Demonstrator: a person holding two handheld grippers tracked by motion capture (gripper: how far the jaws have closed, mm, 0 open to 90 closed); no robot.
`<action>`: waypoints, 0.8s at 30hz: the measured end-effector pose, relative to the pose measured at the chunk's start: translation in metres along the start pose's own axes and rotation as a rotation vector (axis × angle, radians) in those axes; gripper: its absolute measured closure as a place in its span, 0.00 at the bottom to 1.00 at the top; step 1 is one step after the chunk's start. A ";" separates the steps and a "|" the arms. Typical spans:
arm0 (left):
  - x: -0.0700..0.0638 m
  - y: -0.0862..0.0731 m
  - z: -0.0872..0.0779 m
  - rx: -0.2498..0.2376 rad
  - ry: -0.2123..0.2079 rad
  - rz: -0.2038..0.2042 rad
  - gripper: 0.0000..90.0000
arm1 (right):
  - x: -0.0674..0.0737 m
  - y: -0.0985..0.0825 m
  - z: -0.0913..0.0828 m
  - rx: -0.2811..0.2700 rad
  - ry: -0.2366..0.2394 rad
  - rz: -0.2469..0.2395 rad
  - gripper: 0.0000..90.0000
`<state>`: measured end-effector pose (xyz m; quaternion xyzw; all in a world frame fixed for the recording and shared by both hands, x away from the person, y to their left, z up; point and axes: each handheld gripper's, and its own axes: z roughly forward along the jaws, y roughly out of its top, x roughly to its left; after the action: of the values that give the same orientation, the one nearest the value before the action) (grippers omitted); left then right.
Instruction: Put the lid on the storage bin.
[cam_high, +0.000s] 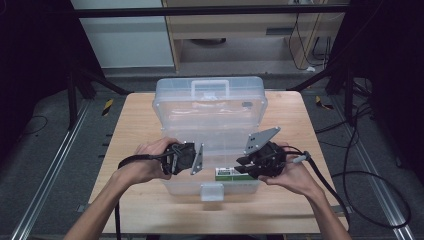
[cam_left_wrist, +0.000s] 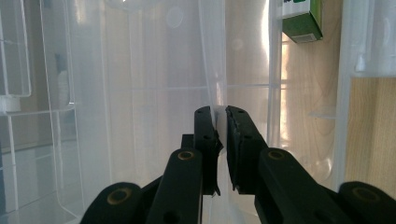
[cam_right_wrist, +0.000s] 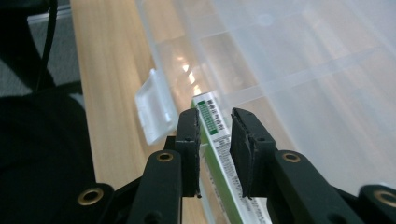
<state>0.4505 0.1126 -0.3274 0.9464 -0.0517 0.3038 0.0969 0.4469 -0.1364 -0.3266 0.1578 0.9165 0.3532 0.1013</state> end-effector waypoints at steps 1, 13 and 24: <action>0.000 0.000 0.000 0.001 0.000 0.000 0.92 | -0.002 -0.001 -0.002 -0.010 0.001 0.003 0.81; -0.001 0.000 0.000 0.003 -0.004 -0.001 0.92 | -0.018 -0.005 -0.017 -0.124 -0.120 0.132 0.82; -0.003 0.001 0.000 0.006 -0.010 0.003 0.92 | -0.041 -0.013 -0.025 -0.214 -0.249 0.272 0.91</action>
<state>0.4483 0.1117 -0.3290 0.9481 -0.0527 0.2995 0.0932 0.4749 -0.1758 -0.3145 0.3107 0.8246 0.4367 0.1812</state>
